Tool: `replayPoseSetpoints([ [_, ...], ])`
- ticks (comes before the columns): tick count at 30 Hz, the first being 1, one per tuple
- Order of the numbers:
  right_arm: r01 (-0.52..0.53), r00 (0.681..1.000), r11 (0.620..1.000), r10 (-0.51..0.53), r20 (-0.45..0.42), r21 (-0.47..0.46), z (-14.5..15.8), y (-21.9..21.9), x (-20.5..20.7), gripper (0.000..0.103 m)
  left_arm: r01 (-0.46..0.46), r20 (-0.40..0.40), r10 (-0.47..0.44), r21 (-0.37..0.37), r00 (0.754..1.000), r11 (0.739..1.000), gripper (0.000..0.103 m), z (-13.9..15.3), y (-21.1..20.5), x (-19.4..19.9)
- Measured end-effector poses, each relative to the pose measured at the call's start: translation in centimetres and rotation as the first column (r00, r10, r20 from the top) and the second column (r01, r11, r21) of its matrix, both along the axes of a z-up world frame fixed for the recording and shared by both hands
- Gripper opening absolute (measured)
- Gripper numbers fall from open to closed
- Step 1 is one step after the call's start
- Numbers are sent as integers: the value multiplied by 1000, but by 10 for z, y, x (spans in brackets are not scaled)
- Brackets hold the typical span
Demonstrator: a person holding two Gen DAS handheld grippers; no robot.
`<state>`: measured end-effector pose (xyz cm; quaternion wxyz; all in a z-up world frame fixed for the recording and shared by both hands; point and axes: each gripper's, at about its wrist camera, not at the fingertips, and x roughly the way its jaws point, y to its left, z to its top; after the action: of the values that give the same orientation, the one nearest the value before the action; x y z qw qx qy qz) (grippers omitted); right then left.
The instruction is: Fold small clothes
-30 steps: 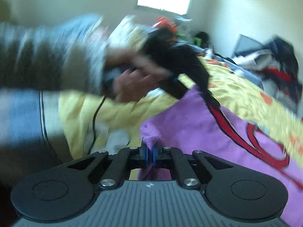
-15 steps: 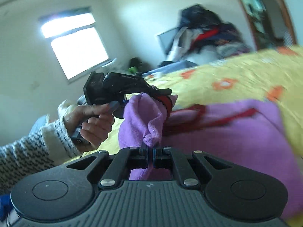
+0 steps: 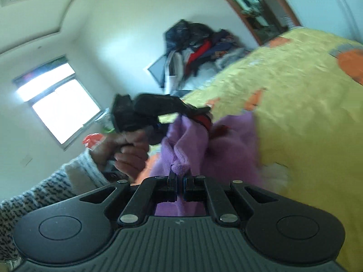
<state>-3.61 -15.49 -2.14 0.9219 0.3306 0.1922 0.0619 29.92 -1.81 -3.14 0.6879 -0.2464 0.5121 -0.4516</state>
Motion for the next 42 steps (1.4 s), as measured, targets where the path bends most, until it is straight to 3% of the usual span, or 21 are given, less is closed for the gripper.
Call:
replayPoseSetpoints([
  [8,68,989,997,-64,-136,27,-31,-17,-23,8,51,100,-67,150,993,987,11,-6,-52,-23],
  [10,91,984,995,-86,-154,27,-29,-21,-29,13,56,89,-67,119,994,991,16,-8,-57,-21],
  [11,88,981,996,-85,-172,10,-26,-20,-28,31,41,88,-52,118,995,992,18,-8,-58,-20],
  [12,81,979,997,-82,-185,-14,-22,-20,-30,59,17,90,-28,121,996,993,37,-8,-59,-17],
  [13,93,980,994,-100,-171,-52,-14,-19,-33,73,5,78,-14,121,997,993,65,-6,-62,-14],
  [14,112,982,988,-126,-143,-104,-5,-18,-37,87,-5,65,-2,106,998,994,75,-3,-60,-11],
  [15,123,983,980,-142,-113,-157,4,-15,-43,87,-18,73,13,77,997,997,85,4,-53,-10],
  [17,100,992,966,-117,-57,-237,21,-14,-43,86,-43,105,41,13,994,999,89,26,-33,-10],
  [20,20,998,952,-36,-47,-305,34,-11,-20,67,-100,170,105,-37,980,994,101,55,13,-22],
  [25,-117,988,970,91,-127,-213,21,-30,56,57,-153,224,147,8,964,988,103,59,86,-73],
  [26,-116,985,975,89,-146,-189,16,-35,71,47,-175,229,167,15,959,984,103,54,98,-87],
  [27,-141,978,976,111,-179,-167,10,-36,83,15,-182,233,172,25,957,983,103,48,106,-101],
  [28,-171,969,972,136,-206,-163,6,-37,92,8,-170,240,156,38,958,985,103,43,113,-117],
  [31,-104,966,940,19,-256,-324,2,-40,92,7,-150,243,123,96,962,984,103,20,116,-157],
  [34,-72,945,951,-30,-325,-299,-5,-59,87,14,-156,313,106,140,944,978,103,8,113,-183],
  [36,-25,958,947,-70,-279,-321,10,-63,78,26,-172,355,100,175,929,970,102,12,113,-193],
  [38,-55,981,957,-1,-193,-284,27,-61,74,26,-190,341,128,154,931,970,103,18,119,-199],
  [40,-117,983,958,75,-166,-263,34,-52,81,26,-190,333,135,139,933,972,103,20,120,-206],
  [42,-242,963,943,205,-174,-230,31,-43,103,26,-195,363,121,174,924,965,103,19,113,-216],
])
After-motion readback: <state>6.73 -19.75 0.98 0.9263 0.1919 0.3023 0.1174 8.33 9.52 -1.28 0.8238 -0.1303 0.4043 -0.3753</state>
